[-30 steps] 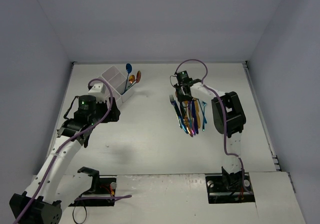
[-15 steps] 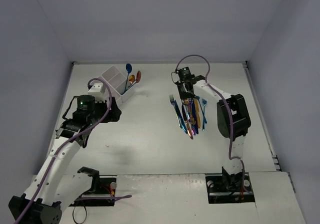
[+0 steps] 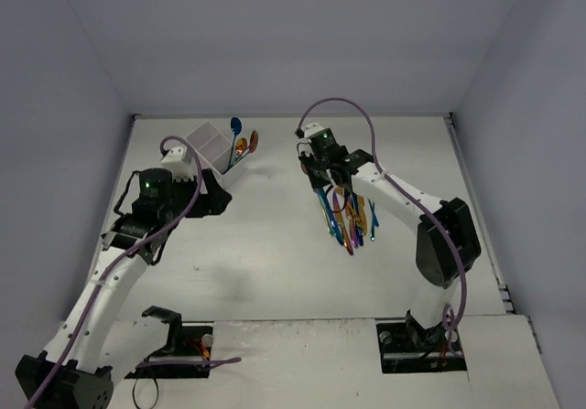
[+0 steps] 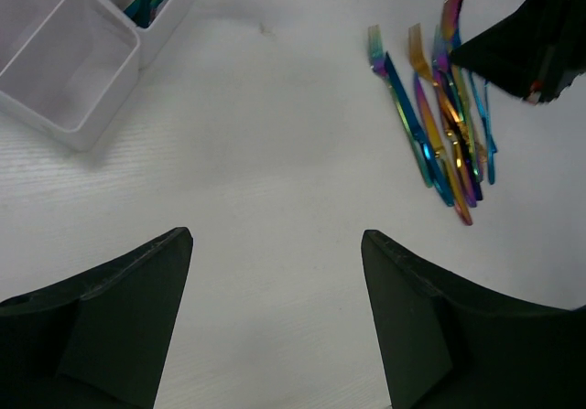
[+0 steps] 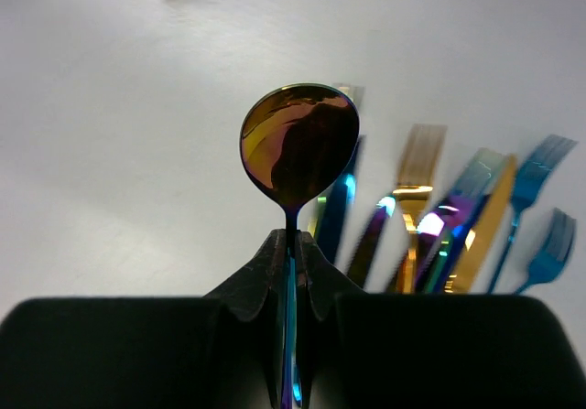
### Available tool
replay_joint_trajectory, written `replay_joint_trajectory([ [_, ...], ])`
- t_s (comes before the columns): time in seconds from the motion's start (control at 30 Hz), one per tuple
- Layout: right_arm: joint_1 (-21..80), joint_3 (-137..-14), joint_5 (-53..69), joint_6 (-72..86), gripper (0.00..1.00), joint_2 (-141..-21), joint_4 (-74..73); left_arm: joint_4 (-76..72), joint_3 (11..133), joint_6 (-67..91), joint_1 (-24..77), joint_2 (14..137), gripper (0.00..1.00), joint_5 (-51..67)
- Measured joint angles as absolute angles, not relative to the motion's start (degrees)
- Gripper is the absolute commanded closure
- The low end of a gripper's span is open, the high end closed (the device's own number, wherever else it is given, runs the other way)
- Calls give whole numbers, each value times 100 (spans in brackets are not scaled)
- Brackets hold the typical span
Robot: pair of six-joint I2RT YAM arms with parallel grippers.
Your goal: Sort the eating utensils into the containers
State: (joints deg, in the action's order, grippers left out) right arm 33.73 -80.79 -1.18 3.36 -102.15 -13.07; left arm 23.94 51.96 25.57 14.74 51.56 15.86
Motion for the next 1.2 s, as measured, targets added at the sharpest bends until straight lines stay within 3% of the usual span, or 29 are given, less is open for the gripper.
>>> replay_joint_trajectory([
  [0.23,4415,-7645,324,374,100,-9206,-749,1661,5652,2786,2118,5688,28,1777],
  [0.5,4943,-7351,476,432,100,-8593,-271,1281,6024,2784,2806,6348,30,1460],
  [0.77,5159,-7072,495,513,100,-8330,-24,1121,6200,2780,3044,6688,54,1199],
  [0.93,5164,-6957,479,580,100,-8183,-10,1045,6211,2739,3212,6724,91,1047],
  [1.0,5164,-6933,467,593,100,-8142,2,1012,6211,2713,3258,6731,99,1032],
  [1.07,5164,-6918,454,605,92,-8128,8,967,6213,2687,3302,6730,100,1013],
  [1.2,5164,-6903,409,653,52,-8122,37,906,6217,2537,3321,6729,100,991],
])
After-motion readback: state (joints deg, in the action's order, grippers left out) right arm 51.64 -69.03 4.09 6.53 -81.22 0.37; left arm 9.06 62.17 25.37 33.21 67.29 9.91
